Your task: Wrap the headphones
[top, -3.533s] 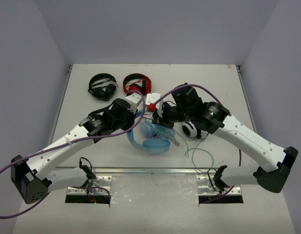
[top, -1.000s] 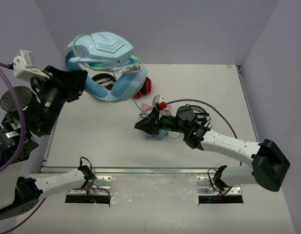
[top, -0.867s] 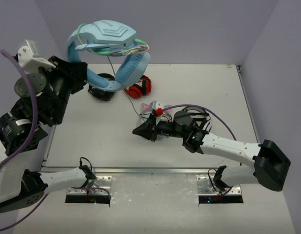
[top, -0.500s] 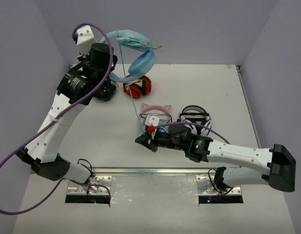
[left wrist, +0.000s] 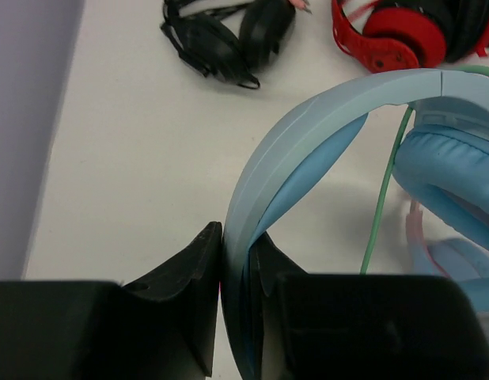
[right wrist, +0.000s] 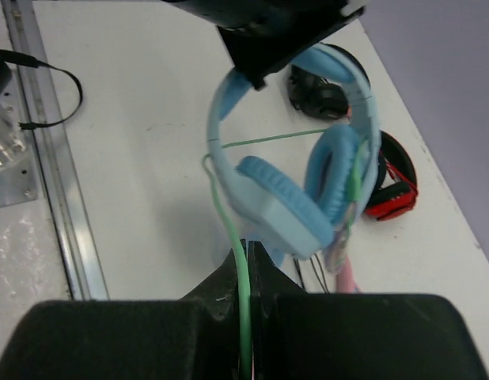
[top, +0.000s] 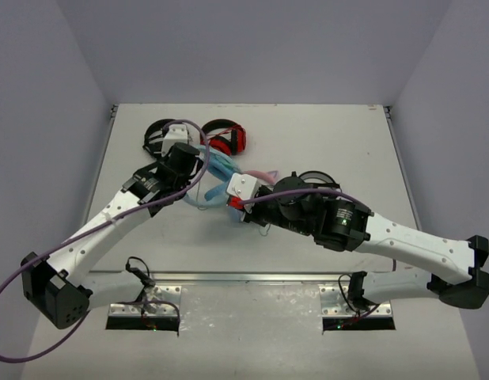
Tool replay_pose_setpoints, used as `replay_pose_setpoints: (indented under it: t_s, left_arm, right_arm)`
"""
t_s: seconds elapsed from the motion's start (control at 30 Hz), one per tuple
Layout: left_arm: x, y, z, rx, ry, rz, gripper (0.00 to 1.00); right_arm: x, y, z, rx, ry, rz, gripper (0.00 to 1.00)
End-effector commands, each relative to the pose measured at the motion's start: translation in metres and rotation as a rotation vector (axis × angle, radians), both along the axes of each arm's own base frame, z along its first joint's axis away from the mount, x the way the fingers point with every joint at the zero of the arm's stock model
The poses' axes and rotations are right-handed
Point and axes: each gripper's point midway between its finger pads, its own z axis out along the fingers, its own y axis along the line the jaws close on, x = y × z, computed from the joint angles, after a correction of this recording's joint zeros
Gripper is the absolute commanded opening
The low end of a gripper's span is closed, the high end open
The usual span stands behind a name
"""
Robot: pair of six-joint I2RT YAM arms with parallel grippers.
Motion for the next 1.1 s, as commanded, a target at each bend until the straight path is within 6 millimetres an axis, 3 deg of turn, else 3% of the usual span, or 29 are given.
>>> replay_pose_setpoints:
  t_s: [0.0, 0.07, 0.23, 0.3, 0.4, 0.5, 0.83, 0.97, 1.07]
  left_arm:
    - [0.004, -0.036, 0.032, -0.171, -0.163, -0.196, 0.00]
    - [-0.012, -0.053, 0.021, -0.153, -0.152, -0.286, 0.00]
    - [-0.040, -0.089, 0.019, -0.126, -0.146, -0.457, 0.00]
    - [-0.046, -0.096, 0.017, -0.140, -0.144, -0.507, 0.00]
    - [-0.053, -0.103, 0.015, -0.141, -0.135, -0.556, 0.00]
    - [-0.058, -0.106, 0.018, -0.143, -0.144, -0.586, 0.00]
    - [-0.078, -0.117, 0.043, -0.225, -0.217, -0.719, 0.00]
    - [-0.084, -0.125, 0.043, -0.242, -0.201, -0.772, 0.00]
    - [-0.088, -0.133, 0.045, -0.262, -0.192, -0.813, 0.01]
  right_arm:
    - [0.017, -0.026, 0.044, -0.059, -0.178, -0.070, 0.01]
    - [0.021, -0.028, 0.054, -0.078, -0.220, -0.077, 0.01]
    - [0.042, -0.034, 0.064, -0.118, -0.314, -0.175, 0.03]
    - [0.052, -0.039, 0.066, -0.128, -0.355, -0.231, 0.15]
    - [0.062, -0.044, 0.073, -0.128, -0.407, -0.278, 0.15]
    - [0.078, -0.054, 0.078, -0.128, -0.393, -0.324, 0.06]
    - [0.131, -0.098, 0.065, -0.144, -0.326, -0.451, 0.14]
    - [0.134, -0.092, 0.062, -0.160, -0.311, -0.432, 0.11]
    - [0.140, -0.092, 0.059, -0.160, -0.290, -0.438, 0.02]
